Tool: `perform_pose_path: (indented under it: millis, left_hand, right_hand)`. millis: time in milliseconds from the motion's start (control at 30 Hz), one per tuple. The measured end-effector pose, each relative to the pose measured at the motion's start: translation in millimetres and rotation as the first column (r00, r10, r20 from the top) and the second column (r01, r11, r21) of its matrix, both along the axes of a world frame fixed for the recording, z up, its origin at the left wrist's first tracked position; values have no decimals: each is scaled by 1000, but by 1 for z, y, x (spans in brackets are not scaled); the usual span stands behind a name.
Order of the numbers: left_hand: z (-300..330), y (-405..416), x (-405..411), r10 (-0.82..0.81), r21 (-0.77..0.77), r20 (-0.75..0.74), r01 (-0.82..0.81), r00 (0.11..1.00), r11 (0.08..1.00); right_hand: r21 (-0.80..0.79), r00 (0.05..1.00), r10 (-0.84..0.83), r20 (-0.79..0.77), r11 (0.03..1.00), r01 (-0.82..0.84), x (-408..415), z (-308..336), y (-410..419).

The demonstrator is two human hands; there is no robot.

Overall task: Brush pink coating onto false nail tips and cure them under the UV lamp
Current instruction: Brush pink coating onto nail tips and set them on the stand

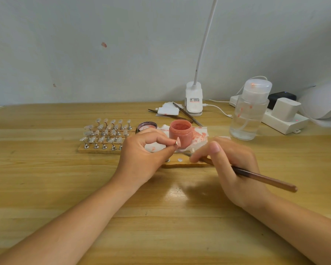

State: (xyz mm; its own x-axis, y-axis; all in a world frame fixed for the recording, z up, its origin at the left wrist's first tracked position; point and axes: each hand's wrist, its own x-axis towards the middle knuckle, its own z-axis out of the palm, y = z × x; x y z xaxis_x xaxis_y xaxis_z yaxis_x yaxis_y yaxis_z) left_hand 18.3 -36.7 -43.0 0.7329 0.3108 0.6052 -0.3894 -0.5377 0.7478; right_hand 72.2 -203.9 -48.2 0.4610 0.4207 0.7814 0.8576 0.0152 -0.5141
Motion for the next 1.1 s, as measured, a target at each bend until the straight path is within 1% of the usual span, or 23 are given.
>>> perform_pose_path:
  millis: [100,200,267,400,533,633,733,800,867,933,1000,1100]
  left_hand:
    - [1,0,0,7,7,-4,-7,1000,1000]
    - [1,0,0,10,18,-1,-10,1000,1000]
    - [1,-1,-1,13,13,0,-13,1000,1000]
    - [2,-1,-1,4,10,-5,-4,1000,1000]
    - [3,-2,-2,-6,5,-15,6,1000,1000]
    - [4,-3,-2,-3,-6,-18,3,1000,1000]
    - [4,-4,-3,-4,-23,-14,4,1000,1000]
    - [3,-4,-3,-6,-27,-16,6,1000,1000]
    - [3,-4,-3,-1,-30,-20,1,1000,1000]
    - [4,-4,-3,-9,-36,-28,8,1000,999]
    - [4,-4,-4,-19,-46,-30,17,999,999]
    - [4,-5,-4,-5,-43,-30,4,1000,999]
  right_hand:
    - [30,1000,2,2,1000,-3,0,0,0]
    - [-1,1000,-31,-4,1000,31,0,1,1]
    - [-16,1000,-10,-26,1000,10,-1,1,0]
    - [10,1000,-11,-17,1000,11,-3,4,0]
    - [-37,1000,2,-26,999,-3,-3,4,0]
    - [6,1000,-9,-9,1000,9,-3,3,-1]
    - [8,998,-33,-46,999,33,-3,4,0]
    - [-13,999,-11,-48,1000,11,-3,3,0]
    - [3,999,15,-33,1000,-15,-3,3,-1]
    - [26,1000,1,-22,1000,0,-3,3,-1]
    - [17,999,-15,-40,1000,16,-2,3,-1]
    - [-6,999,19,-50,1000,-19,-3,2,-2]
